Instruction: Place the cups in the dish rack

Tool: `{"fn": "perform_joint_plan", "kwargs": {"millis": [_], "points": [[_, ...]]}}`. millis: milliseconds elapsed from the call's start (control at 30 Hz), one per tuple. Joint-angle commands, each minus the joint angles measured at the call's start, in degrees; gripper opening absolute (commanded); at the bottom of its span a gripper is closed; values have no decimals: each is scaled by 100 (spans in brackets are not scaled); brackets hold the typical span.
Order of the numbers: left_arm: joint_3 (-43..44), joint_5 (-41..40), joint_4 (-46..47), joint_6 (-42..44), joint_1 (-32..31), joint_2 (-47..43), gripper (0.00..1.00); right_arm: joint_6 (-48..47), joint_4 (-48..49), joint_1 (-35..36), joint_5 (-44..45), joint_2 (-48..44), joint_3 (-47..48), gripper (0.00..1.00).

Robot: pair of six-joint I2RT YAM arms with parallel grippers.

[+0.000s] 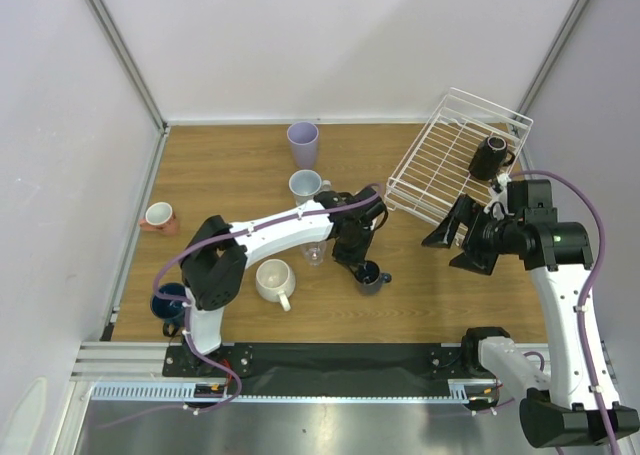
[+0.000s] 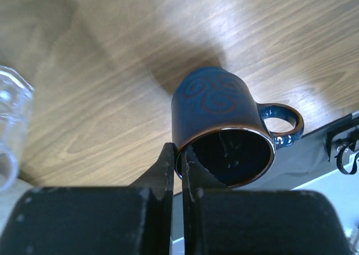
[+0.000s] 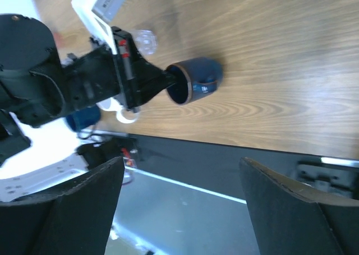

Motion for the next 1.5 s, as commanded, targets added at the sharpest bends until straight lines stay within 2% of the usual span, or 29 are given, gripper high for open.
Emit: {"fn": "perform_joint_plan", "kwargs": {"millis": [0,67,167,200,300,400,433,567,600,833,1167,1300,1467], "points": [[502,-272,168,378,-22,-517,0,325,334,-151,-614,79,336,91],[503,-308,397,448,-13,-895,0,519,447,-213,-878,158,450,95],[143,6,1336,633,-13,-1782,0,879,710,-572,-1677,220,468,97],[-15,35,2009,703,-13,-2315,0,1036,799,-634,-1922,203,407,97],[-691,-210,3206,783,-13,-3239,0,1722,1308,-810,-2714,80,180,97],[-1105,-369,3929,923,-13,-3690,0,2626,1975,-802,-3242,-113,-41,96],[-1097,-369,3966,941,-13,-3796,0,2916,2212,-784,-3322,-175,-181,92],[-939,-71,3975,1143,-22,-3832,0,4156,3695,-609,-3699,-430,-463,88],[-956,-62,4036,1152,-22,-3867,0,4541,3874,-556,-3735,-483,-498,88],[-1080,-308,4107,1371,-48,-4078,0,5545,4613,-274,-3674,-711,-490,87],[-1071,281,4336,1556,-57,-4025,0,6258,5325,691,-3191,-624,-797,81],[-1264,483,4696,1556,-57,-4157,0,6276,5317,912,-3050,-554,-823,75],[-1264,500,4784,1644,-92,-4157,0,6873,5932,1044,-2953,-650,-1236,68]]}}
